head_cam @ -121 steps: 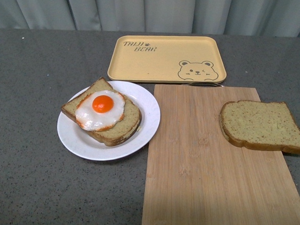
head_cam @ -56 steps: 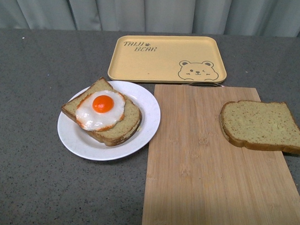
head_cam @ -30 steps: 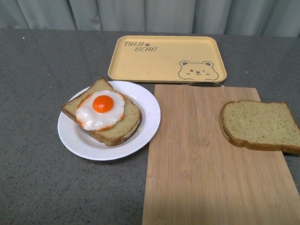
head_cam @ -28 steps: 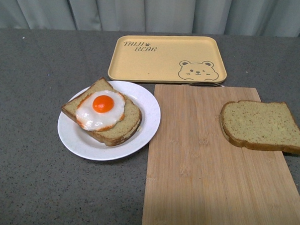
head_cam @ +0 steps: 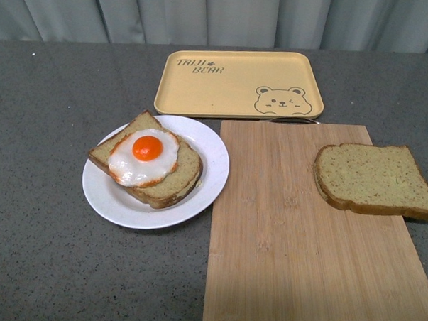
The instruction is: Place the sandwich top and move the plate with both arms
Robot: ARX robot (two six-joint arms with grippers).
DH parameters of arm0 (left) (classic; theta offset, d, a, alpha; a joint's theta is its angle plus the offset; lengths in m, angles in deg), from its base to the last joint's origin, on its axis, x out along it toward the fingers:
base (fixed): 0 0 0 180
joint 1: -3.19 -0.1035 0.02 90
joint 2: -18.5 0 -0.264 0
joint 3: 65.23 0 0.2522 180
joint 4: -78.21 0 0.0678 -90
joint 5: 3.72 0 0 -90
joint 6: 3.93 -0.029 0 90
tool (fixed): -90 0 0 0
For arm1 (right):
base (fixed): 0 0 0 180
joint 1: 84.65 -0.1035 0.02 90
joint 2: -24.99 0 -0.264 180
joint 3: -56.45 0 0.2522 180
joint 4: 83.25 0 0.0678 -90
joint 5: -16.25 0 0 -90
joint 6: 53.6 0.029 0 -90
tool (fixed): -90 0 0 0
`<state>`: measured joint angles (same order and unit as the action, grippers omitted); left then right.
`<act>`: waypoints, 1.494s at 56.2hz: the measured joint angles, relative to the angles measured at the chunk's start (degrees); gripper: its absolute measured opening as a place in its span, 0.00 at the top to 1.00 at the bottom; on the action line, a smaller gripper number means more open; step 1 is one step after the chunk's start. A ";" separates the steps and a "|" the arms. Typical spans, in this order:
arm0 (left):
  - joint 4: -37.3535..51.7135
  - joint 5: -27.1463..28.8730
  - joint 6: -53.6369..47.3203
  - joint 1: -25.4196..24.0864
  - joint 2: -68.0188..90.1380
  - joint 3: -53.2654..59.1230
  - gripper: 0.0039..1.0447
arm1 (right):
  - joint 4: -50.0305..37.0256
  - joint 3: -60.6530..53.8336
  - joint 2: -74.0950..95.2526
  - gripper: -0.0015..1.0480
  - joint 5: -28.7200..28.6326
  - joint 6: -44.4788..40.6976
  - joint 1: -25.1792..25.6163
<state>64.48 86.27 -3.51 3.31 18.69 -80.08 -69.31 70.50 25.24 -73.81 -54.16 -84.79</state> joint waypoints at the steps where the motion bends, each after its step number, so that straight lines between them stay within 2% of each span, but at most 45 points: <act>1: 0.00 0.00 -0.02 0.00 0.00 0.00 0.06 | 0.00 0.00 0.00 0.09 0.00 0.00 0.00; 39: 0.00 0.00 0.00 0.00 0.00 0.00 0.06 | -0.02 0.00 0.04 0.09 0.48 -0.13 -0.04; 40: 0.00 0.00 0.00 0.00 0.00 0.00 0.06 | -0.42 0.00 0.55 0.09 3.30 -1.03 -1.01; 42: 0.00 0.00 0.00 0.00 0.00 0.00 0.06 | -4.15 0.09 4.55 0.09 17.46 -5.20 -5.18; 44: 0.00 0.04 0.00 0.00 0.00 0.00 0.06 | -8.37 0.09 9.73 0.09 23.58 -7.08 -6.21; 45: 0.00 0.02 0.00 0.00 0.00 0.00 0.06 | -11.43 0.13 13.49 0.09 23.91 -7.72 -5.55; 55: 0.00 0.00 0.00 0.00 0.00 0.00 0.06 | -31.41 4.68 43.54 0.09 9.75 -3.78 2.47; 60: 0.00 0.02 0.00 0.00 0.00 0.00 0.06 | -34.12 8.72 56.33 0.09 1.77 -0.46 5.68; 64: 0.00 0.02 0.00 0.00 0.00 0.00 0.06 | -33.31 12.46 66.14 0.09 -4.09 2.43 8.28; 72: 0.00 0.00 0.00 0.00 0.00 0.00 0.06 | -30.21 19.26 80.17 0.09 -12.17 5.73 11.69; 78: 0.00 0.00 0.00 0.00 0.00 0.00 0.06 | -24.24 26.01 89.88 0.09 -19.41 8.44 13.60; 84: 0.00 0.02 0.00 0.00 0.00 0.00 0.06 | -19.71 33.33 100.06 0.09 -23.58 11.21 14.75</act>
<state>64.48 86.29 -3.51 3.31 18.69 -80.08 -89.02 103.84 125.30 -97.39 -42.95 -70.04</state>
